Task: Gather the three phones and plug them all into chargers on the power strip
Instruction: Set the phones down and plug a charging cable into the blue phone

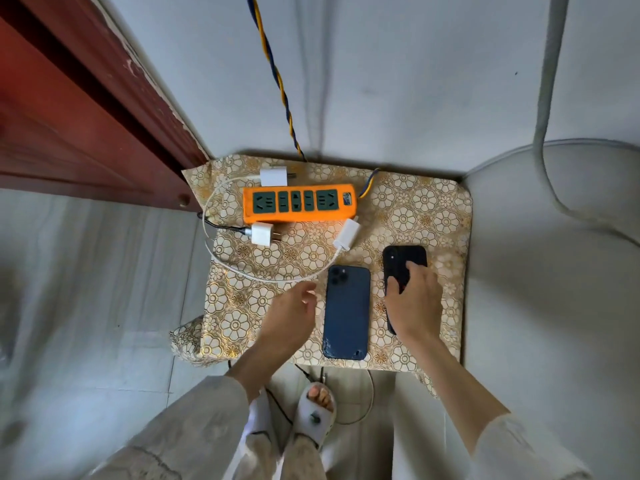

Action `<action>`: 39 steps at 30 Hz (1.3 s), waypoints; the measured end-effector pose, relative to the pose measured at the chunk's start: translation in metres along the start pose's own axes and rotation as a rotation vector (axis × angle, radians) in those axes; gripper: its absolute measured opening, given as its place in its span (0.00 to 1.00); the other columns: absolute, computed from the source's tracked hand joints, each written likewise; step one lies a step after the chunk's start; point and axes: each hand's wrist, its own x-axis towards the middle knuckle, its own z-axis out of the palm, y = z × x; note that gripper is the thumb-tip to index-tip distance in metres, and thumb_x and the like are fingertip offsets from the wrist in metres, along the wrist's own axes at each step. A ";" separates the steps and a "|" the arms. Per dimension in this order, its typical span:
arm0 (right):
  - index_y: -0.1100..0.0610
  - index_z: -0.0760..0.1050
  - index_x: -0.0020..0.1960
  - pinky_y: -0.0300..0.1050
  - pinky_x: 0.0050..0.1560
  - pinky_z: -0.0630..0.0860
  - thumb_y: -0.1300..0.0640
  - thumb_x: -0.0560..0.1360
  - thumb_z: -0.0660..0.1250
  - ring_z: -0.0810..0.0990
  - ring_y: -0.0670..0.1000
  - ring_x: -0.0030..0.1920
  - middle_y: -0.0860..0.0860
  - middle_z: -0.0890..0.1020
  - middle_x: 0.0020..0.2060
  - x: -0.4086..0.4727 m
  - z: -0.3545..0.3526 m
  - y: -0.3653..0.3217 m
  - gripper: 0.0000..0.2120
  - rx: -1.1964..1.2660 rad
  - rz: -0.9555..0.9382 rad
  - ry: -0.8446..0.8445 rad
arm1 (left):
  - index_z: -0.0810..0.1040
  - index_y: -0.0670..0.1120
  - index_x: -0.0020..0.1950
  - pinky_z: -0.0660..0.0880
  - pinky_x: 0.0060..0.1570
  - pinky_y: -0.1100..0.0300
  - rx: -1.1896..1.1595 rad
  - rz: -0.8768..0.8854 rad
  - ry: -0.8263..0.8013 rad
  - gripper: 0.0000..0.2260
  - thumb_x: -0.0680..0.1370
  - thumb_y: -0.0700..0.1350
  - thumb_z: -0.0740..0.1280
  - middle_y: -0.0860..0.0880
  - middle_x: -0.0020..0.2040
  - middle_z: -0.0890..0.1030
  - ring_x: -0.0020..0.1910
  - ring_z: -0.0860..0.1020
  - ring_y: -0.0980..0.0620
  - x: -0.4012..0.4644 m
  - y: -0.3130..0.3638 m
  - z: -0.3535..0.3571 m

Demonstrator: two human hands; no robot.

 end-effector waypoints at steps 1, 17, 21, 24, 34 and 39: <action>0.59 0.65 0.68 0.55 0.66 0.66 0.55 0.77 0.59 0.66 0.57 0.66 0.57 0.69 0.66 -0.001 0.002 -0.010 0.20 -0.016 -0.108 0.035 | 0.74 0.42 0.61 0.73 0.51 0.60 0.033 0.054 0.097 0.13 0.78 0.38 0.59 0.43 0.56 0.80 0.52 0.78 0.46 0.002 -0.005 -0.010; 0.48 0.43 0.74 0.57 0.72 0.36 0.62 0.75 0.58 0.41 0.55 0.75 0.53 0.42 0.76 0.049 0.053 -0.105 0.35 -0.469 -0.666 -0.183 | 0.69 0.47 0.63 0.64 0.55 0.47 0.670 0.304 0.344 0.19 0.73 0.41 0.68 0.41 0.60 0.72 0.56 0.72 0.41 0.076 -0.053 -0.067; 0.47 0.43 0.74 0.58 0.72 0.34 0.65 0.74 0.56 0.40 0.55 0.75 0.53 0.41 0.76 0.048 0.051 -0.113 0.36 -0.450 -0.615 -0.200 | 0.71 0.43 0.63 0.64 0.57 0.48 0.463 0.339 0.329 0.20 0.72 0.44 0.69 0.41 0.57 0.76 0.52 0.75 0.43 0.073 -0.049 -0.088; 0.48 0.43 0.74 0.56 0.71 0.32 0.64 0.75 0.57 0.39 0.54 0.75 0.52 0.41 0.76 0.047 0.053 -0.113 0.35 -0.429 -0.601 -0.194 | 0.71 0.43 0.63 0.75 0.49 0.52 0.164 0.308 0.357 0.20 0.73 0.44 0.68 0.39 0.57 0.73 0.43 0.76 0.48 0.078 -0.029 -0.117; 0.47 0.44 0.74 0.57 0.72 0.35 0.64 0.74 0.59 0.41 0.54 0.75 0.52 0.42 0.76 0.047 0.052 -0.112 0.36 -0.416 -0.611 -0.186 | 0.73 0.42 0.60 0.71 0.58 0.47 0.619 0.227 0.154 0.18 0.72 0.43 0.69 0.42 0.56 0.77 0.54 0.76 0.41 0.108 0.016 -0.134; 0.47 0.43 0.74 0.57 0.72 0.35 0.64 0.74 0.59 0.40 0.54 0.75 0.52 0.41 0.76 0.046 0.052 -0.112 0.36 -0.429 -0.616 -0.183 | 0.73 0.41 0.60 0.72 0.55 0.47 0.659 0.226 0.204 0.17 0.72 0.42 0.69 0.41 0.56 0.76 0.53 0.76 0.40 0.105 0.011 -0.135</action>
